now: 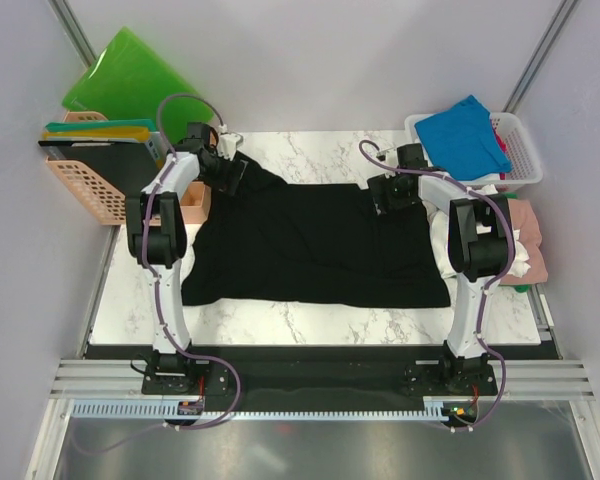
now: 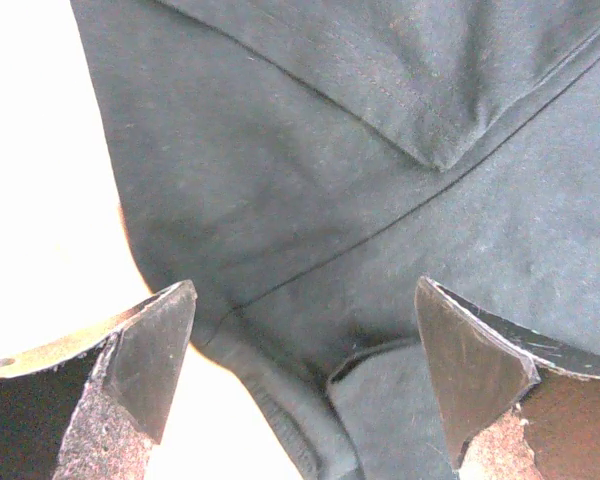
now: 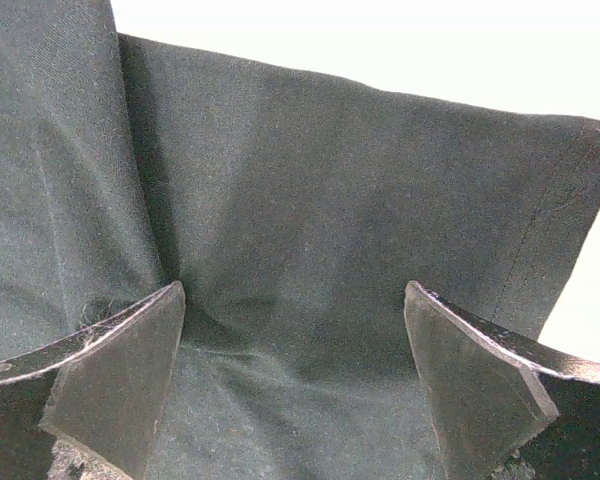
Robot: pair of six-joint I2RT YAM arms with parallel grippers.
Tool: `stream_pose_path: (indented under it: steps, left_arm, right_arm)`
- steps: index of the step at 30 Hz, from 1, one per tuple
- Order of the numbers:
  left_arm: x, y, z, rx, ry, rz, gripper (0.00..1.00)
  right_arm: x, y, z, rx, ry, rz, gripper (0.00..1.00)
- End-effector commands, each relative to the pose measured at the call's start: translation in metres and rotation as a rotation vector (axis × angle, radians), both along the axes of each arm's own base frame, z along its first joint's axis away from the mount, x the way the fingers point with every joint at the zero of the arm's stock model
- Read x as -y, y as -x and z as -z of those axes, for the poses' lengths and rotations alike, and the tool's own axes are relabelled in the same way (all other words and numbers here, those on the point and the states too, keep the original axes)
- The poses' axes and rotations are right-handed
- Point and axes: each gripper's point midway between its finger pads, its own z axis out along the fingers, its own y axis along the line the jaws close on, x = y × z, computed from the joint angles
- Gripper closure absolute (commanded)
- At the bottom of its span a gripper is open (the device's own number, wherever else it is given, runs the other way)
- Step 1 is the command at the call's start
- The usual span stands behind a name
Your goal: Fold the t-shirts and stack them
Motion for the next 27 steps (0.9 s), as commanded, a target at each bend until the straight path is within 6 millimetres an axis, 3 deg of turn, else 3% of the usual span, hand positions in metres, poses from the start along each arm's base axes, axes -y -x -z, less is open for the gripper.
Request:
stream_pose_path:
  steps: [1, 7, 12, 14, 15, 17, 18, 20, 21, 22, 23, 24, 25, 26, 27]
  left_arm:
    - [-0.066, 0.024, -0.001, -0.077, -0.071, -0.141, 0.00]
    - [-0.057, 0.030, -0.005, -0.082, -0.019, -0.131, 0.00]
    - [-0.036, 0.028, -0.036, 0.018, 0.018, -0.061, 0.00]
    - [-0.029, 0.027, -0.053, 0.059, 0.014, -0.038, 0.00]
    - [-0.023, 0.026, -0.076, 0.110, 0.004, -0.015, 0.00]
    - [-0.019, 0.026, -0.107, 0.177, 0.007, -0.004, 0.00]
    - [-0.017, 0.029, -0.144, 0.251, 0.023, -0.002, 0.00]
    - [-0.013, 0.039, -0.185, 0.324, 0.046, -0.002, 0.00]
    - [-0.008, 0.046, -0.203, 0.355, 0.068, 0.010, 0.00]
    - [-0.006, 0.063, -0.241, 0.429, 0.079, 0.016, 0.00]
    - [-0.003, 0.078, -0.246, 0.424, 0.093, 0.027, 0.00]
    - [0.001, 0.091, -0.257, 0.438, 0.111, 0.041, 0.00]
    - [0.002, 0.114, -0.287, 0.508, 0.114, 0.047, 0.00]
    - [0.002, 0.129, -0.279, 0.487, 0.111, 0.047, 0.00]
    - [-0.001, 0.142, -0.286, 0.510, 0.096, 0.035, 0.00]
  right_arm:
    - [0.025, 0.017, 0.003, -0.063, 0.020, 0.069, 0.02]
    - [0.023, 0.011, 0.000, -0.050, 0.011, 0.063, 0.02]
    - [0.013, 0.002, -0.020, 0.008, -0.020, 0.031, 0.02]
    - [0.008, -0.007, -0.049, 0.075, -0.023, 0.020, 0.02]
    - [0.003, -0.010, -0.065, 0.107, -0.025, 0.010, 0.02]
    - [-0.003, -0.016, -0.125, 0.221, -0.058, -0.004, 0.02]
    - [-0.003, -0.015, -0.148, 0.259, -0.071, -0.002, 0.02]
    - [-0.006, -0.010, -0.224, 0.401, -0.112, -0.002, 0.02]
    - [-0.006, -0.004, -0.246, 0.435, -0.122, -0.008, 0.02]
    - [-0.005, 0.014, -0.270, 0.446, -0.128, -0.017, 0.02]
    - [-0.004, 0.022, -0.291, 0.470, -0.124, -0.029, 0.02]
    - [-0.002, 0.042, -0.289, 0.414, -0.112, -0.041, 0.02]
    - [0.000, 0.058, -0.304, 0.427, -0.103, -0.052, 0.02]
    - [0.002, 0.072, -0.300, 0.405, -0.080, -0.081, 0.02]
    - [0.006, 0.090, -0.291, 0.360, -0.065, -0.089, 0.02]
